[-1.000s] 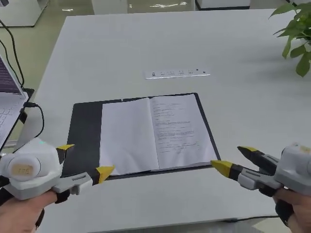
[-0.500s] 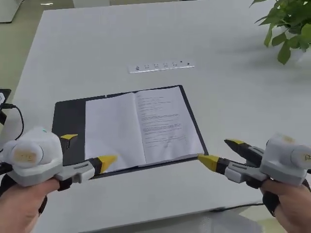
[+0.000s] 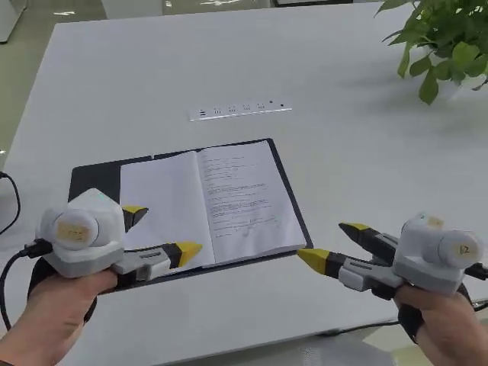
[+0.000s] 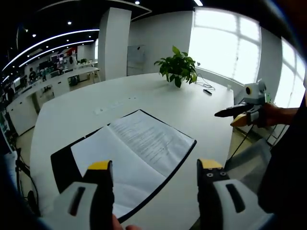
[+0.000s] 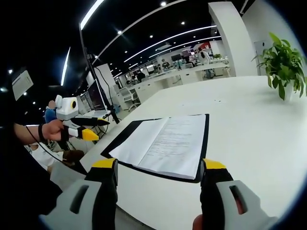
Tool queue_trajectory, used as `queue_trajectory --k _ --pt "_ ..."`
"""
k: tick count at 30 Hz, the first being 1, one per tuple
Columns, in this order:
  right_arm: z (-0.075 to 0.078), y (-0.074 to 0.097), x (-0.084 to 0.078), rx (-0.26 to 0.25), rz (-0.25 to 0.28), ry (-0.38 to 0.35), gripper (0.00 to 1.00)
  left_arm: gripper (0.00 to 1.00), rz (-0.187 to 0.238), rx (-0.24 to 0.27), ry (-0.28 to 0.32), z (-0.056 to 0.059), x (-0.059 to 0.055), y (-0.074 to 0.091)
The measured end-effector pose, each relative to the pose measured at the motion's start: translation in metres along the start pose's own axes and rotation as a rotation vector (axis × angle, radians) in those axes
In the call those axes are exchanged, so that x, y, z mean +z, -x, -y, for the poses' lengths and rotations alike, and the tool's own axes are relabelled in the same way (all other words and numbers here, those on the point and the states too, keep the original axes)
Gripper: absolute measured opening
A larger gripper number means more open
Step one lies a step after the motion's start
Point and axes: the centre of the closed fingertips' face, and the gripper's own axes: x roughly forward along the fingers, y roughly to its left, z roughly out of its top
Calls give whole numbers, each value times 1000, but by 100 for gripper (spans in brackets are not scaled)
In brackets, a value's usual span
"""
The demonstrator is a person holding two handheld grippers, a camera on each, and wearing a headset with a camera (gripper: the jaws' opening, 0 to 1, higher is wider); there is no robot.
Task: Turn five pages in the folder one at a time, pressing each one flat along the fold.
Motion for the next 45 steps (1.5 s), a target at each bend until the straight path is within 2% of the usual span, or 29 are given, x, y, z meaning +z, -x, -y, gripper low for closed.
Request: queue_trajectory --k 9,20,29,32,36,40,45 --pt "3 6 3 7 2 5 70 69 -4 -11 -9 6 2 -8" --pt "6 10 3 20 -8 16 70 68 1 -39 -33 23 15 -29" --pt "8 9 3 29 -10 14 69 68 -8 -73 -61 36 27 -52" --pt "8 7 2 37 -14 18 69 67 -7 -80 -66 34 32 -60" --pt "8 4 4 44 -12 18 69 66 -5 -89 -68 37 37 -74" --pt "10 3 1 51 -24 23 69 66 -9 -101 -75 41 39 -83" --pt "16 5 -2 49 -28 18 69 67 -10 -106 -56 44 41 -96"
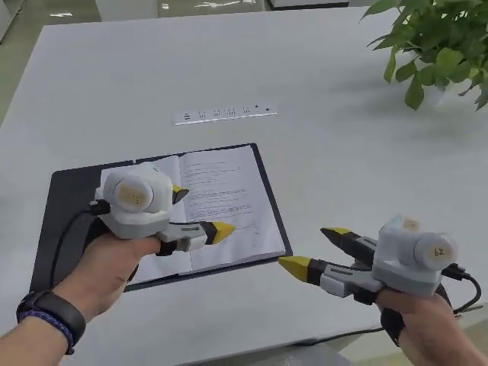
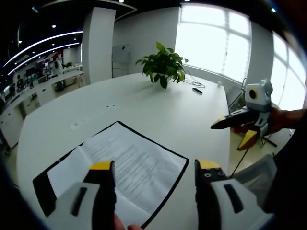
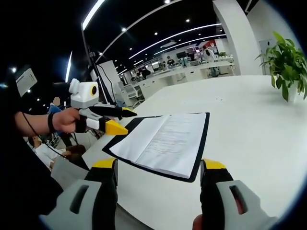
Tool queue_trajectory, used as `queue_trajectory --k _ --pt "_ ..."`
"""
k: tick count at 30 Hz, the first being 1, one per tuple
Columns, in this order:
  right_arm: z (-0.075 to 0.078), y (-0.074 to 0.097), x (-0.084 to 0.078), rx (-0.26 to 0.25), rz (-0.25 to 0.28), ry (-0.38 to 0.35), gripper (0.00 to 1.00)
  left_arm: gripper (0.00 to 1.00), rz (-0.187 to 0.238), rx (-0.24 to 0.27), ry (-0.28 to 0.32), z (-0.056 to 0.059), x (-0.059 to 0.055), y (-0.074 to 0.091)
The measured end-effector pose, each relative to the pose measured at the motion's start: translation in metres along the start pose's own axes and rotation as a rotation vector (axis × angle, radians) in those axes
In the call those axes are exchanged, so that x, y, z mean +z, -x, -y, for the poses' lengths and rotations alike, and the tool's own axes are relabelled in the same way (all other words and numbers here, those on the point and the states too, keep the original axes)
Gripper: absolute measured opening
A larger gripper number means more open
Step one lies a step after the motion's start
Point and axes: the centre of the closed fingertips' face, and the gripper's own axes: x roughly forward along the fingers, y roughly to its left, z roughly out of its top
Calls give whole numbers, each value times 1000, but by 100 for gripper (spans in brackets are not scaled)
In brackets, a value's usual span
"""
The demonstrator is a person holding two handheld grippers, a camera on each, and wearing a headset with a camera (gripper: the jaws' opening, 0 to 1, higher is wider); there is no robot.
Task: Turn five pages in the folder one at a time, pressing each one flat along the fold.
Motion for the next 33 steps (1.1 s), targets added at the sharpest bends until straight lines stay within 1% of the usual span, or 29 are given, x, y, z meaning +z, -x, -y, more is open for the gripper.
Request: queue_trajectory --k 3,8,9,12,16,20,23,26,30,31,33 --pt "3 1 -2 -1 -2 -5 69 66 -10 -9 5 1 -2 -10" --pt "6 3 -5 -2 -8 -11 70 66 -40 -28 -7 10 -6 -25" --pt "7 3 -6 -3 -8 -13 70 66 -47 -32 -8 8 -9 -31" --pt "8 4 -9 -3 -17 -13 71 65 -63 -38 -7 8 -13 -41" --pt "11 4 -14 1 -33 -10 71 64 -88 -46 3 12 -20 -55" --pt "12 4 -21 2 -63 -2 72 66 -113 -57 20 17 -27 -67" --pt "12 3 -27 0 -75 4 73 66 -139 -55 13 12 -37 -78" --pt "12 2 -32 5 -73 -21 73 66 -156 -53 13 14 -41 -85" --pt "9 2 -37 12 -90 -26 72 66 -178 -49 16 18 -46 -97" --pt "9 1 -38 17 -94 -29 73 66 -184 -48 16 18 -51 -103" --pt "10 1 -40 18 -100 -30 73 66 -190 -51 6 20 -54 -108"
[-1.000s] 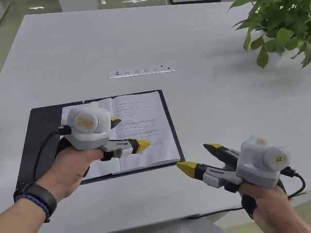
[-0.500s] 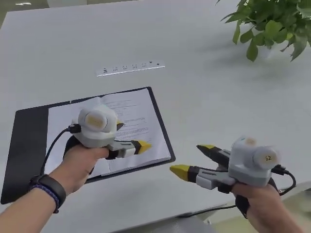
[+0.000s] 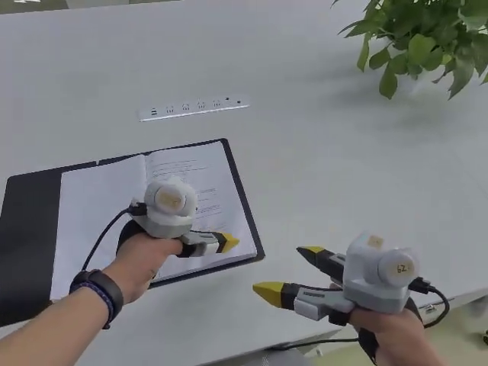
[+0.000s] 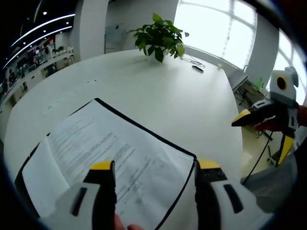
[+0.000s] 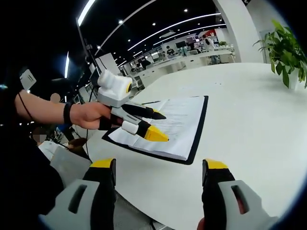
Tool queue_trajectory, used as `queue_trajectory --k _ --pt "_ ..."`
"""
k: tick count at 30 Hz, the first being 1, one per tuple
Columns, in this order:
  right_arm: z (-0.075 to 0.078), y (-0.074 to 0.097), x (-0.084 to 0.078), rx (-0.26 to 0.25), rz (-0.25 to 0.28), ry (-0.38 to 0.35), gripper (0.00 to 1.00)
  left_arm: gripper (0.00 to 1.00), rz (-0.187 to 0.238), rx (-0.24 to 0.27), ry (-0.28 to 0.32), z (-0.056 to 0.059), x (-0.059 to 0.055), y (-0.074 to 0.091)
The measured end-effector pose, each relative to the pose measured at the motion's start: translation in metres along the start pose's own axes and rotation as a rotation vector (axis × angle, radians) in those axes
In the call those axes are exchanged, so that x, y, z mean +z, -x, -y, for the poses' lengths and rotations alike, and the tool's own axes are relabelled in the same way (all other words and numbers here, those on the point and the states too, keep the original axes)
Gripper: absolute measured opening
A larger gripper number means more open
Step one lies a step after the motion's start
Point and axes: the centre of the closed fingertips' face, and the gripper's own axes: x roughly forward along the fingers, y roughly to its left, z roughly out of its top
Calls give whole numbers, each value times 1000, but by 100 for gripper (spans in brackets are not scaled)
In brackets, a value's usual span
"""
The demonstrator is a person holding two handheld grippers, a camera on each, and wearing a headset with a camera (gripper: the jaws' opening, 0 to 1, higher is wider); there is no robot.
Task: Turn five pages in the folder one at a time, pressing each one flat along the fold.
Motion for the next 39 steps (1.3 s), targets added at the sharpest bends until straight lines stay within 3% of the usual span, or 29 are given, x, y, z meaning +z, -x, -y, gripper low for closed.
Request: queue_trajectory --k 5,7,12,17,24,28,39 --pt "2 -1 -2 5 -12 -1 73 67 -57 0 -46 0 -12 -22" --pt "4 -1 -2 4 -12 -5 73 67 -57 7 -50 -2 -11 -26" --pt "6 0 -3 5 -15 -15 74 70 -48 30 -32 -6 -8 -31" --pt "6 -2 -6 13 -19 -18 73 73 -62 21 -35 -2 -13 -35" --pt "4 -6 -2 34 -1 -25 70 72 -73 37 -64 -4 -16 -36" --pt "6 -8 3 36 2 -18 70 68 -98 35 -136 -6 -20 -36" --pt "2 -13 5 56 4 -14 70 67 -90 35 -152 -6 -20 -36"
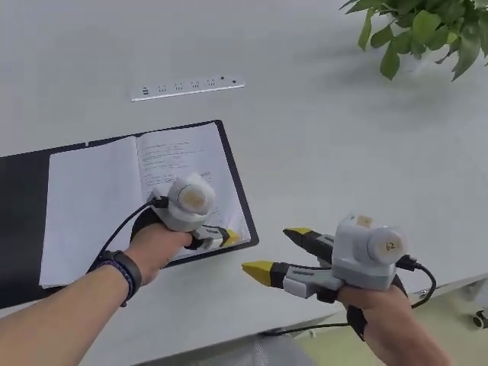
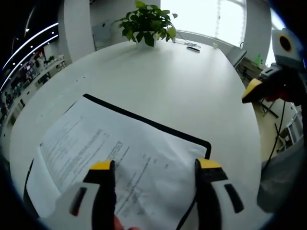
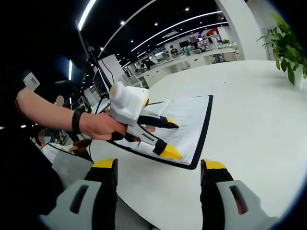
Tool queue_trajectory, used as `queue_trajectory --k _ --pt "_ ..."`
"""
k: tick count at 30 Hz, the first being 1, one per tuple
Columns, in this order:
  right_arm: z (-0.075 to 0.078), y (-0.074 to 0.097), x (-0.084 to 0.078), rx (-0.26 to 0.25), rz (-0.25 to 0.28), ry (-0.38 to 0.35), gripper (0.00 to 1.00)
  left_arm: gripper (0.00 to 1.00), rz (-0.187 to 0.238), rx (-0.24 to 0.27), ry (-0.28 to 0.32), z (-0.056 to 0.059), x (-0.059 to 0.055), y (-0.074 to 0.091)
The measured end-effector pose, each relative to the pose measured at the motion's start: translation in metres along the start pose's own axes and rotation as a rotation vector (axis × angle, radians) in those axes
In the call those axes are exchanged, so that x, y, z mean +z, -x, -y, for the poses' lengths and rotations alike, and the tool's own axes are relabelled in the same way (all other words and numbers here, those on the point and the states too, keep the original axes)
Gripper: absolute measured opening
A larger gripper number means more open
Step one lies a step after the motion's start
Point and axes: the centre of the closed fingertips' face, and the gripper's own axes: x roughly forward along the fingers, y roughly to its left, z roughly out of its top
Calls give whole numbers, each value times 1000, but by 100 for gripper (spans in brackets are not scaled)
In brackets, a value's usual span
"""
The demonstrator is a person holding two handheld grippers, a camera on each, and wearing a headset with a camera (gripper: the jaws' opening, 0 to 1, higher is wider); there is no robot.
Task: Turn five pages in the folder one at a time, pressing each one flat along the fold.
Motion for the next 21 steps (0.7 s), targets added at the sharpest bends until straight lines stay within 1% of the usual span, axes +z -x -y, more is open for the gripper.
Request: queue_trajectory --k 6,8,10,12,14,21 --pt "-2 -1 -2 3 0 -7 69 64 5 -4 0 -3 0 0" --pt "-3 -2 -2 6 3 -9 69 63 0 -4 7 -3 0 1" --pt "-2 -1 -2 4 3 -10 69 62 1 -4 25 -5 1 0" --pt "-2 -1 -2 3 4 -13 69 62 5 -7 36 -3 1 1" --pt "-1 -1 -2 2 5 -13 69 62 4 -6 34 -2 2 3" --pt "0 0 -3 -2 5 -21 68 62 7 -12 51 -3 3 3"
